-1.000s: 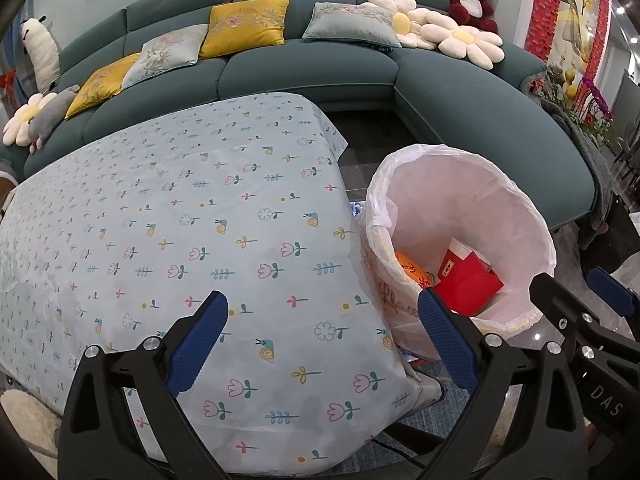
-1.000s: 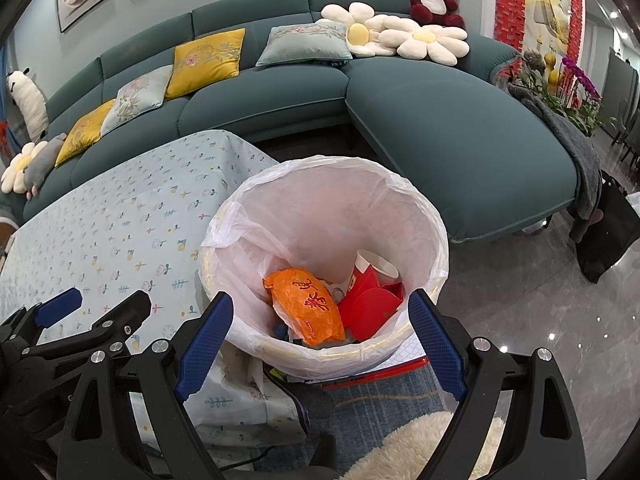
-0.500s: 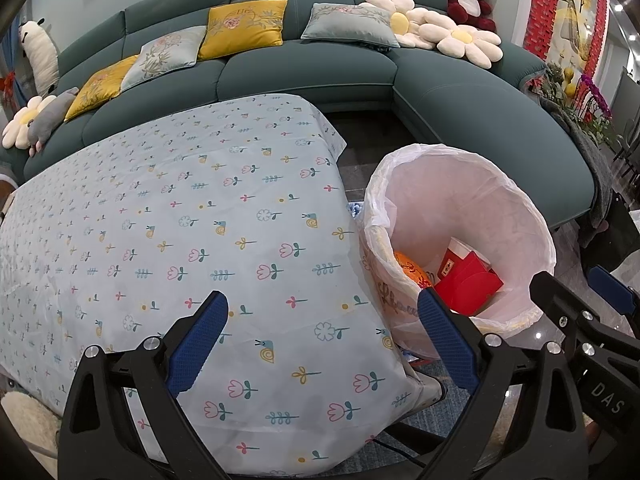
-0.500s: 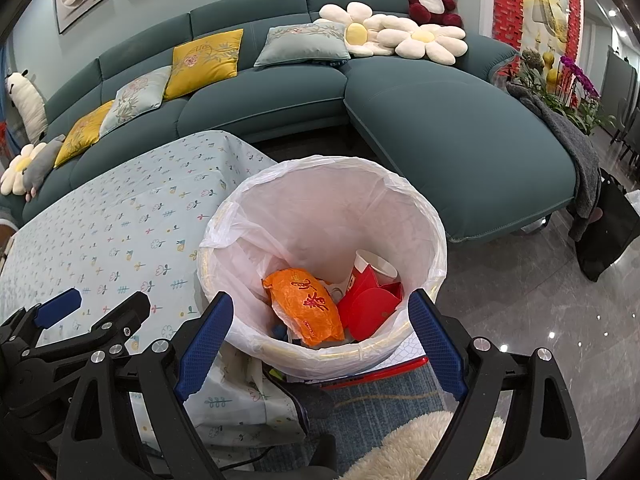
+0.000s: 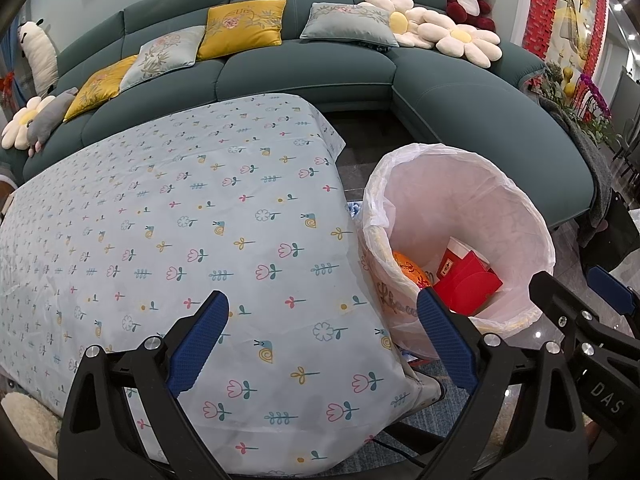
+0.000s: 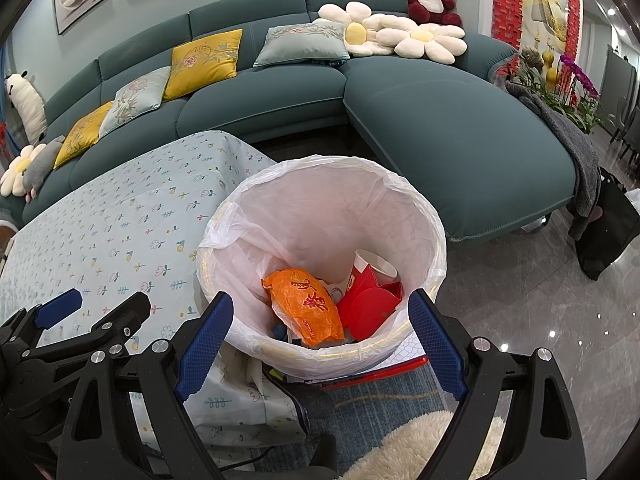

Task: Collect trash

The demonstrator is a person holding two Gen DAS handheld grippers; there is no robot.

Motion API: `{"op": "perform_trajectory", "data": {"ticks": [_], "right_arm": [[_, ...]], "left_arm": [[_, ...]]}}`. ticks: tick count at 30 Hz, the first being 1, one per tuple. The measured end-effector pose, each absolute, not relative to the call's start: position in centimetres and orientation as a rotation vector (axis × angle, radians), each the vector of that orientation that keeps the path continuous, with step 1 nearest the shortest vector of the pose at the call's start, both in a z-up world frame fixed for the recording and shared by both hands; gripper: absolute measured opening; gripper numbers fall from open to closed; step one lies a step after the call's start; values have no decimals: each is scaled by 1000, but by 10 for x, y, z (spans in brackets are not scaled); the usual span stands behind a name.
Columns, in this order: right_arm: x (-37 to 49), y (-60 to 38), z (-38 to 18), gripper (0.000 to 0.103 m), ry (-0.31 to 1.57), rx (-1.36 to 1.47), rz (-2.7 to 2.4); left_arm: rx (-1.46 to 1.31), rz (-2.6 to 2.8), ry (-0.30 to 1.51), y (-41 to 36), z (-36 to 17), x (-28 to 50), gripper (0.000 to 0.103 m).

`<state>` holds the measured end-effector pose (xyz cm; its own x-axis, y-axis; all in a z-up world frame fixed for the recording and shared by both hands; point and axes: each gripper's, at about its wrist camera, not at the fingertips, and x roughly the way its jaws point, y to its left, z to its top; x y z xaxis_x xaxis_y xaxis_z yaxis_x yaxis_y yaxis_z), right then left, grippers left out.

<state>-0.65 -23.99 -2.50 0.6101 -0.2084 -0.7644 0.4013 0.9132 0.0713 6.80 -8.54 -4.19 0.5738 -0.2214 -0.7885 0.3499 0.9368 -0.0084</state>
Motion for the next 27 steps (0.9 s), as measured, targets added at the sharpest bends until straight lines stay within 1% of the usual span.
{"op": "perform_trajectory", "data": {"ticks": [27], "right_arm": [[-6, -238, -29, 85, 877, 233, -394]], "left_arm": [[165, -333, 911, -80, -43, 73, 91]]}}
